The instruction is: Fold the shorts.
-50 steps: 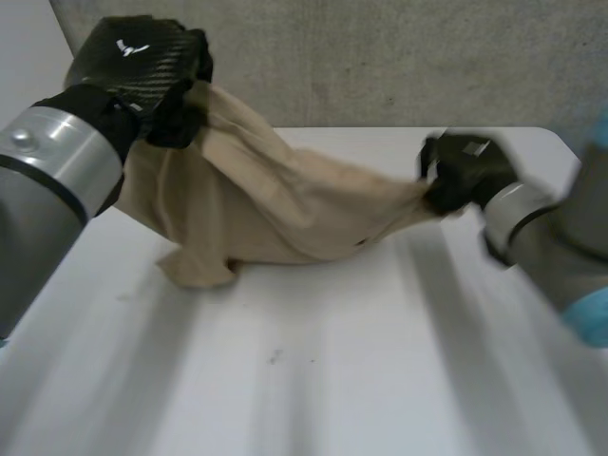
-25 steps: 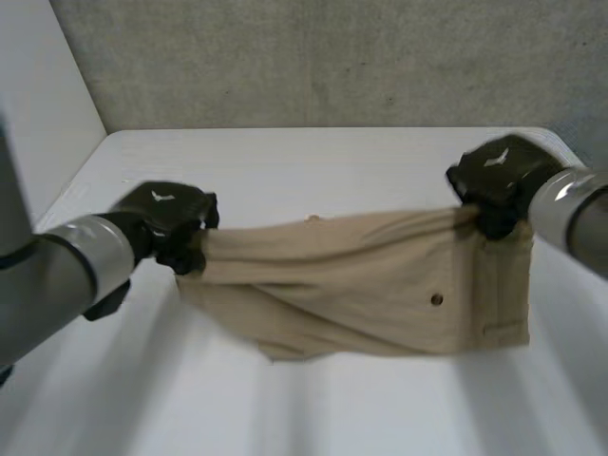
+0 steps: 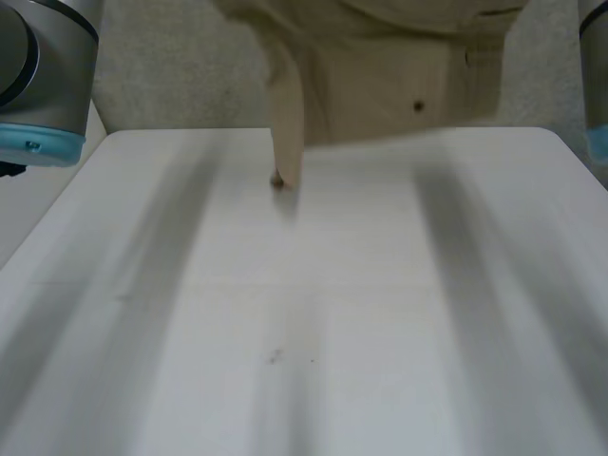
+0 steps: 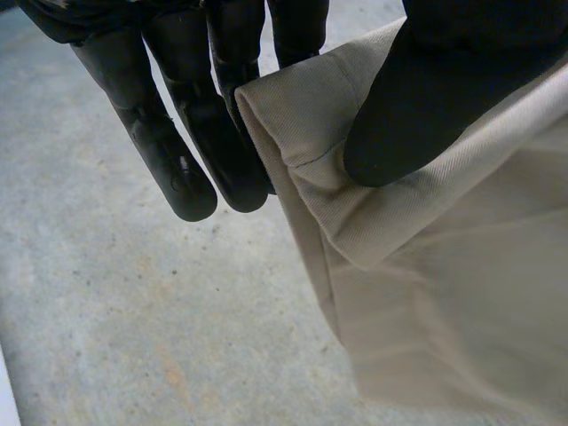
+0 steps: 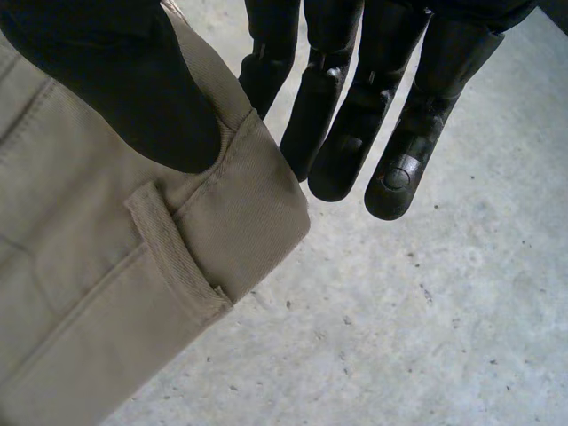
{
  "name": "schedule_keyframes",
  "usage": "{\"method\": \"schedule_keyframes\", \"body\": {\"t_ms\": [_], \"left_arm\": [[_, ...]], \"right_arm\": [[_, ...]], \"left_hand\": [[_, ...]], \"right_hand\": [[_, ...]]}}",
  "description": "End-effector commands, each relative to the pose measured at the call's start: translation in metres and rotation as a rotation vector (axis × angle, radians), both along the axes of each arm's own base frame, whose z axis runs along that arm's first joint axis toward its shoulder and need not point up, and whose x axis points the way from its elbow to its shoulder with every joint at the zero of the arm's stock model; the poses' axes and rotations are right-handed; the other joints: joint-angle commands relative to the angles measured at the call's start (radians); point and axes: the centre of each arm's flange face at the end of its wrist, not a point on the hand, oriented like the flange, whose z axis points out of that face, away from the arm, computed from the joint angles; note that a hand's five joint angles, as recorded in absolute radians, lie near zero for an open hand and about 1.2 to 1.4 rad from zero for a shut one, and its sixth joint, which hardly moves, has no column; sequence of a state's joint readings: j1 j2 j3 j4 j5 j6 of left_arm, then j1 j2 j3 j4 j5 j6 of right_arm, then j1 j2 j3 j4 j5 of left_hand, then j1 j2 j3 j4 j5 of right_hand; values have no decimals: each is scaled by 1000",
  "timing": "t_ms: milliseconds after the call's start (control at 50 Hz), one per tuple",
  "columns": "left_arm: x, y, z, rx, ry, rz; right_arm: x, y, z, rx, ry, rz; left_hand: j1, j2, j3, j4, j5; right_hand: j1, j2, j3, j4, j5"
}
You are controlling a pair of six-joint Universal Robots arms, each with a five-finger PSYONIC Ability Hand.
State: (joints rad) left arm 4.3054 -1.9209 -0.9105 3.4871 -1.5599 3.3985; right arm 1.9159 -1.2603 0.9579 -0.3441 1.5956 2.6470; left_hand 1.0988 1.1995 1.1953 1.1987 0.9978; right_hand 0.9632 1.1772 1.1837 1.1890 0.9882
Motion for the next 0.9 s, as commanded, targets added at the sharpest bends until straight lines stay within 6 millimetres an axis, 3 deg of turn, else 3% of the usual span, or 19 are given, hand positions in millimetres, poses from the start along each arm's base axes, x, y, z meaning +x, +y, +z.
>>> {"method": "schedule_keyframes", "body": {"t_ms": [20, 40, 60, 100, 120, 180, 200, 280, 360, 440, 660, 780, 900], "left_arm": [[5, 3, -62, 207, -38, -24], [5, 3, -72, 236, -48, -26], [6, 3, -93, 293, -73, -27], [6, 5, -115, 354, -100, -31], [7, 6, -136, 410, -125, -31], [9, 7, -174, 510, -165, -25], [9, 8, -200, 578, -195, -22], [12, 15, -251, 721, -259, -14], [19, 30, -282, 837, -323, -10], [25, 45, -291, 902, -380, -5], [34, 79, -283, 960, -424, -18], [37, 93, -278, 967, -435, -25], [38, 93, -271, 947, -424, -23]], "right_arm": [[3, 15, -67, 232, 122, 73], [4, 17, -85, 286, 148, 89], [4, 18, -94, 311, 160, 97], [5, 19, -113, 362, 182, 110], [6, 19, -135, 422, 204, 122], [8, 16, -174, 529, 244, 124], [8, 15, -202, 606, 268, 126], [7, 19, -252, 778, 329, 126], [3, 26, -279, 912, 394, 115], [0, 33, -284, 967, 417, 112], [-9, 58, -267, 1013, 458, 119], [-13, 66, -274, 1042, 489, 118], [-15, 63, -279, 1048, 474, 109]], "left_hand": [[297, 197, 201, 198, 224], [297, 197, 201, 198, 224], [297, 197, 201, 198, 224], [297, 197, 201, 198, 224], [297, 197, 201, 198, 224], [297, 197, 201, 198, 224], [297, 197, 201, 198, 224], [297, 197, 201, 198, 224], [297, 197, 201, 198, 224], [297, 197, 201, 198, 224], [297, 197, 201, 198, 224], [-333, -433, -429, -433, -406], [-445, -546, -541, -545, -518]], "right_hand": [[433, 219, 213, 207, 233], [433, 219, 213, 207, 233], [433, 219, 213, 207, 233], [433, 219, 213, 207, 233], [433, 219, 213, 207, 233], [433, 219, 213, 207, 233], [433, 219, 213, 207, 233], [433, 219, 213, 207, 233], [433, 219, 213, 207, 233], [433, 219, 213, 207, 233], [433, 219, 213, 207, 233], [433, 219, 213, 207, 233], [433, 219, 213, 207, 233]]}}
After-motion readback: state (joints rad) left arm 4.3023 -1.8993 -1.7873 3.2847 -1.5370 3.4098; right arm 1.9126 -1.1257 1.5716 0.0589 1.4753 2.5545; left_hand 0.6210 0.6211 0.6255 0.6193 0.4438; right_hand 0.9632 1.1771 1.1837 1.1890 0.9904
